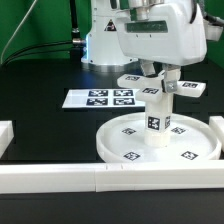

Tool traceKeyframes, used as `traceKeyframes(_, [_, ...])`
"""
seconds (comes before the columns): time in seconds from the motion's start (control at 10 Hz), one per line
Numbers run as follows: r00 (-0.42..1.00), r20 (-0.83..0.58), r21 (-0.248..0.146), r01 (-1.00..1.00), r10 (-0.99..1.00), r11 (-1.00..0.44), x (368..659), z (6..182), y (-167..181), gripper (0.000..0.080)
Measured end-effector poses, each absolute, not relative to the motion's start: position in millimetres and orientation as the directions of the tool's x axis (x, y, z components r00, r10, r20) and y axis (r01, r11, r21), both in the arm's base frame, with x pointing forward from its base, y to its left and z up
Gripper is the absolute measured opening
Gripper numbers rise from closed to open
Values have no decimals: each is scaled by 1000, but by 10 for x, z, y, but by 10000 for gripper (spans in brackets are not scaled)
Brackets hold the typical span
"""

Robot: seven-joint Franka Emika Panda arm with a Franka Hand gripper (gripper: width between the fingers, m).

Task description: Assemble round table

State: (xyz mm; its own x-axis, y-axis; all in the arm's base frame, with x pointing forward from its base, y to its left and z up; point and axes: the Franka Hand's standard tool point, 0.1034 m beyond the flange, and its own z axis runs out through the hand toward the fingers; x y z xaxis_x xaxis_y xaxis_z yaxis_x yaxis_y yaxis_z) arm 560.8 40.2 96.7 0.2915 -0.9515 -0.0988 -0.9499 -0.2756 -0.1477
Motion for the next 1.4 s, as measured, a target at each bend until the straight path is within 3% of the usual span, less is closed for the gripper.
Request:
traceKeyframes(0.1, [298, -99, -148, -948, -949, -282, 5607, 965, 409, 602])
traceKeyframes(0.3, [343, -105, -143, -934, -934, -327, 5611, 1016, 416, 640])
traceKeyframes(0.6, [389, -118, -157, -916, -914, -370, 5608, 1247, 446, 647])
traceKeyframes(0.8, [412, -115, -155, -906, -904, -394, 5600, 1212, 457, 649])
traceKeyframes(1.2, [807, -28, -156, -586, -590, -795, 5665, 1176, 487, 649])
traceKeyframes(1.4, [895, -14, -156, -441, -445, -884, 5733, 1169, 491, 649])
